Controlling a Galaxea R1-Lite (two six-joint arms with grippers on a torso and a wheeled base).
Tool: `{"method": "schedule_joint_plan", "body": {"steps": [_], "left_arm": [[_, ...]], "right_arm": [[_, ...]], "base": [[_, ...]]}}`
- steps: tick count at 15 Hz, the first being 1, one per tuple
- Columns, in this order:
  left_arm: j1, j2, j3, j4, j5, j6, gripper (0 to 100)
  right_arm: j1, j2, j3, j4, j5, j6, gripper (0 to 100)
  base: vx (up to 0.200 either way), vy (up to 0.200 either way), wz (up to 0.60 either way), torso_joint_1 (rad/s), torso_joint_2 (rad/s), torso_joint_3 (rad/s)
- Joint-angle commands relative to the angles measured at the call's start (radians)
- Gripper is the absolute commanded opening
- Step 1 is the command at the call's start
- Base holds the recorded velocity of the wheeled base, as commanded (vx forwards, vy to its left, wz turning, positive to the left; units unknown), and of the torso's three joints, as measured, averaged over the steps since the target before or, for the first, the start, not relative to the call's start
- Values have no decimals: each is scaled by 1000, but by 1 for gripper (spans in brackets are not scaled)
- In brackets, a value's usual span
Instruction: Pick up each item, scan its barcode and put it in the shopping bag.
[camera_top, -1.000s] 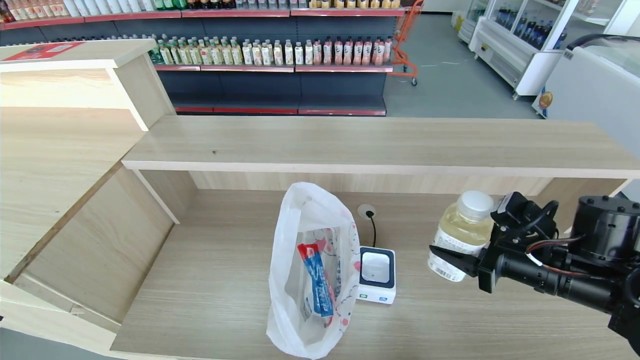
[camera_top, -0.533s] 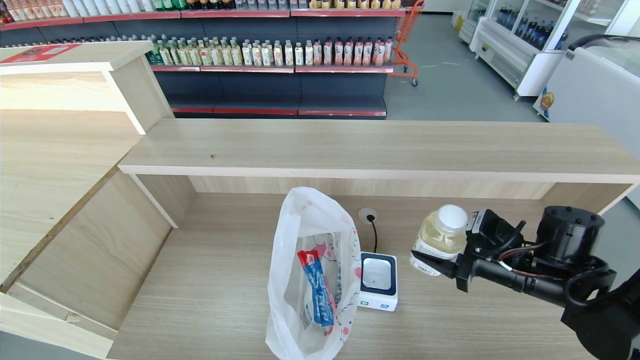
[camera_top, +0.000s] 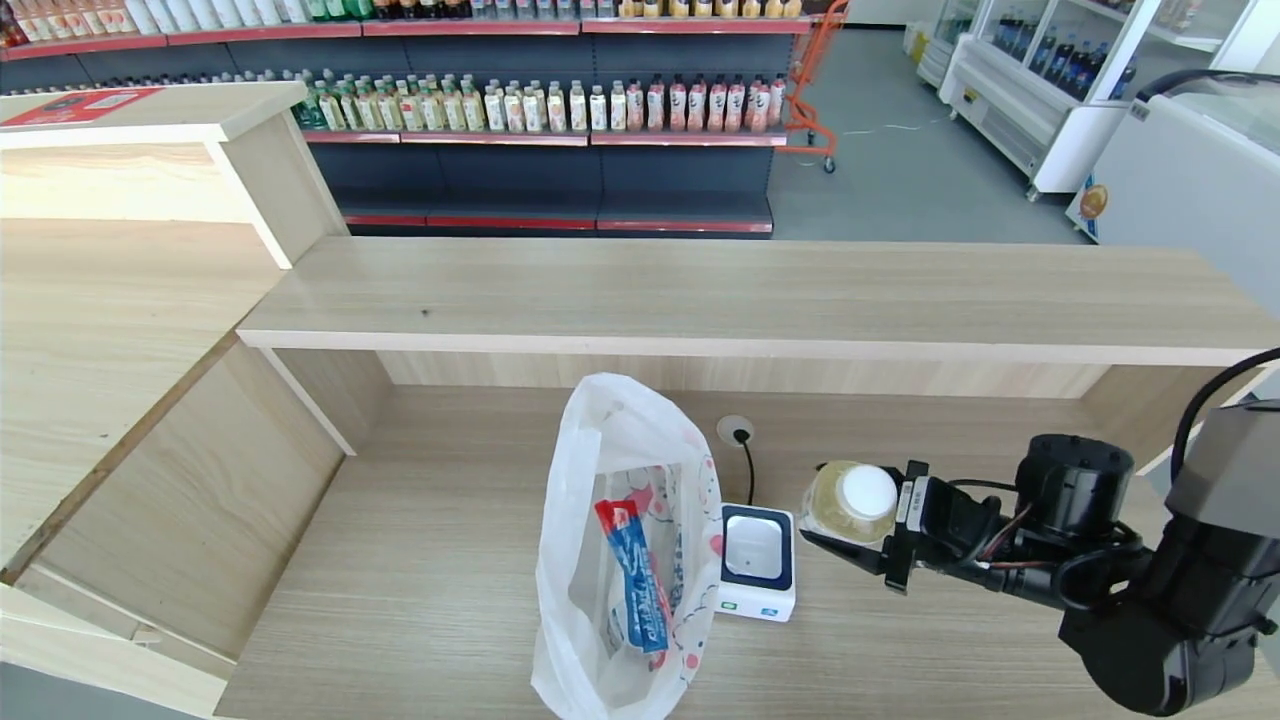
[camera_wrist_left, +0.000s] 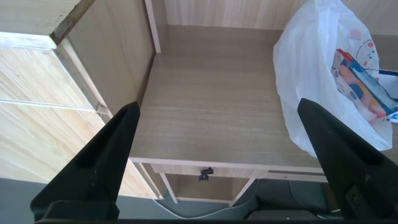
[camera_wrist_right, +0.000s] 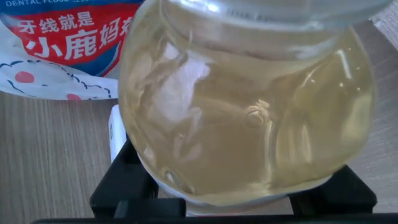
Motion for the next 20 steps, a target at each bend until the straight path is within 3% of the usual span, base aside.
{"method": "schedule_joint_plan", "body": {"steps": [1,7,20], "left_arm": [[1,0,0,0,-1,0,100],[1,0,0,0,-1,0,100],[1,0,0,0,-1,0,100]], "right_arm": [[-3,90,-17,-24,2,-5,0],[60,219,-132,-64,7,-2,0],[75,323,-278,-64,74,-7,0]], "base": [[0,0,0,0,0,0],[0,0,0,0,0,0],[0,0,0,0,0,0]]}}
